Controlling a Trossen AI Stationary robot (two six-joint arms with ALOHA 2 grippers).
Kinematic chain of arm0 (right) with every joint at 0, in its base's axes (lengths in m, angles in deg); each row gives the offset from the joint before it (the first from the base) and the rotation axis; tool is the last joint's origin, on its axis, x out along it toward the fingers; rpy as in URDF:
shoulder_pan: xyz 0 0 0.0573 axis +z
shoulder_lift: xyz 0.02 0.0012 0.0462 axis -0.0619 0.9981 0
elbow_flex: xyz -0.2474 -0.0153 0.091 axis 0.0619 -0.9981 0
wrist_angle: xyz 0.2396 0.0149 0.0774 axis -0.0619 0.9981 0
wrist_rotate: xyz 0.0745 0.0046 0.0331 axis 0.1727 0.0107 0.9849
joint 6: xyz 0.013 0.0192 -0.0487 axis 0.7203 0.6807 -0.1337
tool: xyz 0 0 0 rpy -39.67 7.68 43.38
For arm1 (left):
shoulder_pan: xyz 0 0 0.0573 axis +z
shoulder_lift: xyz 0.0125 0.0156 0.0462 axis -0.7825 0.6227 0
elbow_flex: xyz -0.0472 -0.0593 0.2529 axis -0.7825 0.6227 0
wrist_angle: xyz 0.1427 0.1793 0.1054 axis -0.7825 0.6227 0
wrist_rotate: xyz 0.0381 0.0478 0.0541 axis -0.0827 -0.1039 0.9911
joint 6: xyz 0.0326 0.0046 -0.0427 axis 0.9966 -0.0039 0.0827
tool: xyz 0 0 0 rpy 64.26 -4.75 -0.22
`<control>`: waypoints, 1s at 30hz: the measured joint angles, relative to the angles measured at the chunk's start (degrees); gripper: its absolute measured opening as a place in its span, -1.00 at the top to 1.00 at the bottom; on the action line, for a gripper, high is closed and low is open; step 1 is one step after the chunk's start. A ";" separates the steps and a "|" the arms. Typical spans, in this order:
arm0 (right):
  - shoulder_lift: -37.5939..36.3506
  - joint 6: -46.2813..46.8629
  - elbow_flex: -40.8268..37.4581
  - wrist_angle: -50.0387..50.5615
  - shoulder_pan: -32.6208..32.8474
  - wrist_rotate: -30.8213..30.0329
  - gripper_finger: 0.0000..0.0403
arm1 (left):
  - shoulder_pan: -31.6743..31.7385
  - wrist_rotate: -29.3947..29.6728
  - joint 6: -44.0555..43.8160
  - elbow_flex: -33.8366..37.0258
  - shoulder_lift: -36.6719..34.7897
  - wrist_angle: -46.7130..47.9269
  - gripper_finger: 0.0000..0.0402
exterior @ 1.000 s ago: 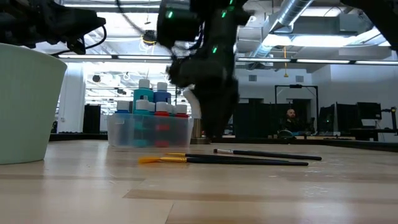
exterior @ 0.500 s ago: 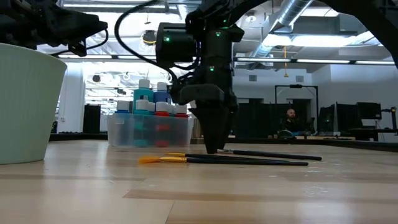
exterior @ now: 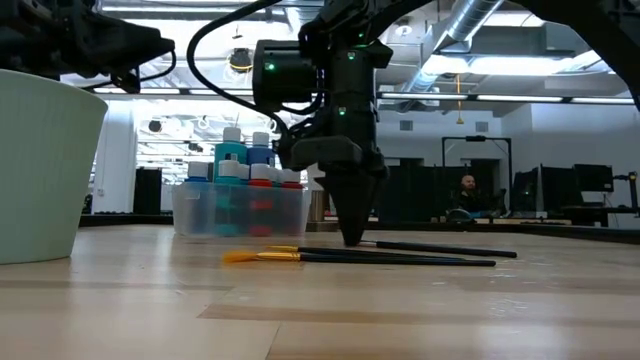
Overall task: Pick & Place Paint Supplies
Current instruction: Put the black paint brush into the green cup
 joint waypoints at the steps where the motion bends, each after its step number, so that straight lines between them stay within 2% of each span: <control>1: 0.00 0.00 0.00 0.00 0.00 0.00 0.91 | 0.00 0.00 0.00 -0.02 0.07 -0.09 1.00; 8: -0.04 1.36 0.15 -0.42 0.09 0.18 0.98 | 0.00 -0.04 0.00 -0.01 0.28 -0.20 1.00; 14: 0.09 1.19 4.27 -3.34 2.01 0.51 0.99 | 0.00 -0.09 0.00 -0.02 0.26 -0.40 1.00; 18: -3.16 1.06 5.84 -7.82 3.49 -0.53 1.00 | 0.00 -0.09 0.00 -0.02 0.24 -0.48 1.00; 22: -8.62 0.10 5.81 -11.38 4.66 -5.52 1.00 | 0.00 -0.09 0.00 0.00 0.53 -0.87 1.00; 25: -13.45 -2.50 5.81 -19.45 6.44 -9.28 1.00 | 0.00 -0.02 0.02 -0.01 0.88 -1.00 1.00; 30: -17.87 -9.34 6.01 -43.77 10.65 -10.35 1.00 | 0.00 0.02 0.01 0.00 1.26 -1.27 1.00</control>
